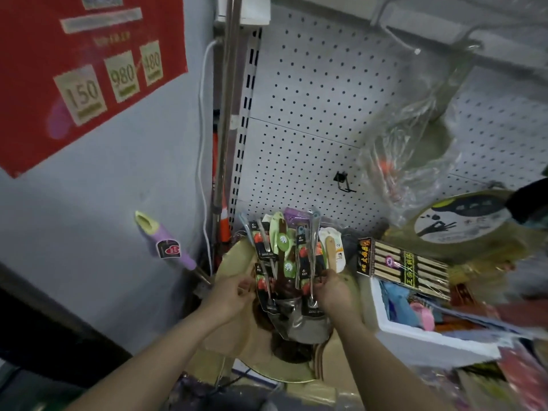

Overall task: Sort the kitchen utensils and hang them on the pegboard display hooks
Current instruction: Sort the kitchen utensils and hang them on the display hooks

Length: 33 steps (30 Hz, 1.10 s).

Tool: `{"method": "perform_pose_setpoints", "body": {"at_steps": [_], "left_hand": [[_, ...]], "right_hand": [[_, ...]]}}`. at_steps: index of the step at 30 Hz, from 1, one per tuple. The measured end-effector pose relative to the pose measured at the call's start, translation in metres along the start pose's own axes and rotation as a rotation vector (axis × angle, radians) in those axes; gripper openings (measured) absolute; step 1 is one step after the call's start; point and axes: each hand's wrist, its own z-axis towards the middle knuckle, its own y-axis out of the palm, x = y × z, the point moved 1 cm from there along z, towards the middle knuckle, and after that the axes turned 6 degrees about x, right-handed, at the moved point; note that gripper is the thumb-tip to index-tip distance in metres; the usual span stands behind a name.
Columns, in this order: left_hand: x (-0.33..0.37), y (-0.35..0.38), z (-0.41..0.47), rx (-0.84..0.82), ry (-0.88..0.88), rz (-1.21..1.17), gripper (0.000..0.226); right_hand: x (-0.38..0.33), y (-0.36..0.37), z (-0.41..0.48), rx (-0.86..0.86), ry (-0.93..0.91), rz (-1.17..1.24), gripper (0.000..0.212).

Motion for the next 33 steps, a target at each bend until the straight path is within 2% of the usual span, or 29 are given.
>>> {"method": "perform_pose_setpoints", "body": {"at_steps": [3, 7, 11, 16, 20, 25, 30, 33], "left_hand": [[-0.006, 0.003, 0.007, -0.029, -0.015, 0.011, 0.032], [-0.013, 0.008, 0.022, -0.046, -0.026, 0.049, 0.037], [-0.009, 0.015, 0.037, -0.031, -0.054, 0.013, 0.042], [-0.002, 0.025, 0.059, -0.044, -0.129, 0.002, 0.050], [0.004, 0.034, 0.072, -0.054, -0.193, -0.084, 0.047], [0.004, 0.047, 0.085, -0.011, -0.285, -0.252, 0.052], [0.005, 0.053, 0.097, -0.055, -0.429, -0.452, 0.054], [0.005, 0.057, 0.104, -0.055, -0.503, -0.570, 0.061]], "right_hand": [[-0.007, 0.001, 0.012, 0.012, 0.038, -0.049, 0.037], [-0.017, 0.012, 0.037, -0.053, 0.058, -0.059, 0.029], [-0.020, 0.030, 0.060, -0.054, 0.055, 0.031, 0.045], [-0.020, 0.041, 0.072, -0.075, 0.024, -0.060, 0.066], [-0.012, 0.050, 0.084, -0.081, 0.015, -0.092, 0.064], [-0.006, 0.043, 0.101, -0.147, 0.107, 0.194, 0.034], [0.000, 0.038, 0.101, -0.209, 0.177, 0.568, 0.024], [-0.005, 0.039, 0.093, -0.326, 0.073, 0.685, 0.023]]}}
